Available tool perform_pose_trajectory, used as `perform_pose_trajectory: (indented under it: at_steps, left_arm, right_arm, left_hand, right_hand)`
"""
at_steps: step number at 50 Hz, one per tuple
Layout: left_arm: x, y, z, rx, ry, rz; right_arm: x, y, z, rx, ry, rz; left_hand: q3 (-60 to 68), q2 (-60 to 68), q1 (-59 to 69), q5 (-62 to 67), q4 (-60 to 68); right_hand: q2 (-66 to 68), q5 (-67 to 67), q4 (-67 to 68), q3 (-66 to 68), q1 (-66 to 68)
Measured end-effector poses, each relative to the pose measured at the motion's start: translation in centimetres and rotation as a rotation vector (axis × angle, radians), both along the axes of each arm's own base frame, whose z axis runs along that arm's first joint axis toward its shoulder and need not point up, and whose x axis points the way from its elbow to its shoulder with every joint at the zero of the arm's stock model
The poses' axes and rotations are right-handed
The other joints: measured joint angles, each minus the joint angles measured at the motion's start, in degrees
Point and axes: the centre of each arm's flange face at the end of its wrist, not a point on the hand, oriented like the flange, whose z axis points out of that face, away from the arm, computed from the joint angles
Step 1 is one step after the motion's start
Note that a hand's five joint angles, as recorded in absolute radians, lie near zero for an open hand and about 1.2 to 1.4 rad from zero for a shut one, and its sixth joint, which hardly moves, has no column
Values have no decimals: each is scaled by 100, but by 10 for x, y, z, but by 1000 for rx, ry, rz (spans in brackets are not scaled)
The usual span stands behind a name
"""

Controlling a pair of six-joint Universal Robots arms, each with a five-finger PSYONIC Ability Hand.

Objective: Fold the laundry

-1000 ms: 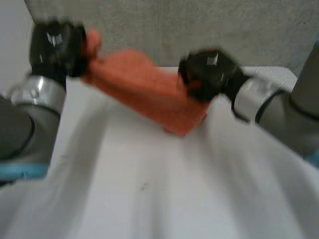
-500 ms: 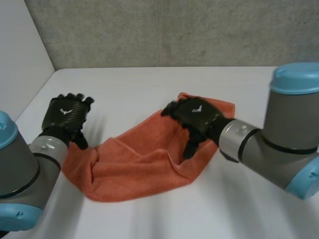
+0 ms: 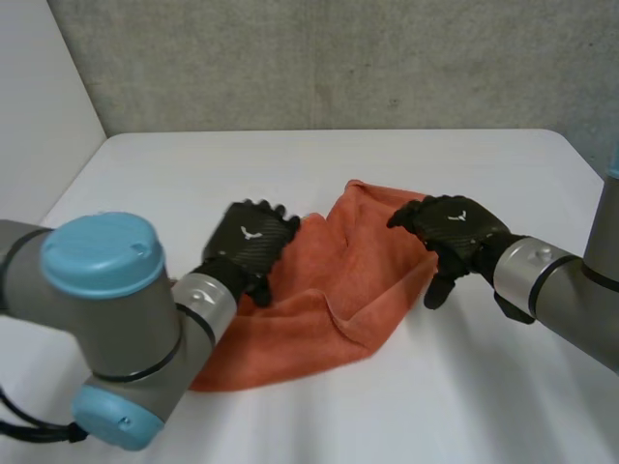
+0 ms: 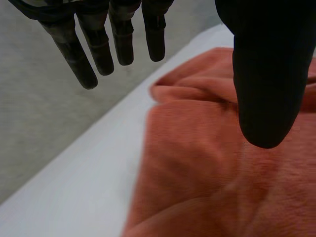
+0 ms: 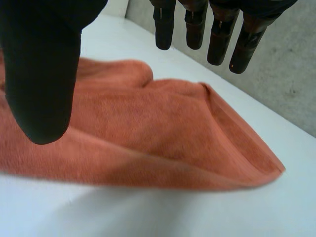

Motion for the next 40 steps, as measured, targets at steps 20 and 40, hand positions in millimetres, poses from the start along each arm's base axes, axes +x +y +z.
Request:
perform_pose_trajectory:
  at_steps: [20,40]
  left_arm:
    - [-28,-18,-40,165,-29,-123]
    - [-31,-22,-56,183,-41,-125]
  right_arm:
    - [-36,-13,-21,56,53,-84]
    - [-36,-14,-22,54,59,-82]
  left_hand:
    - [1484,1478,1459,1411,1481]
    - [4124,4131,4151,4041,4121]
  right_hand:
    - [0,0,0,0,0]
    - [0,0,0,2,0]
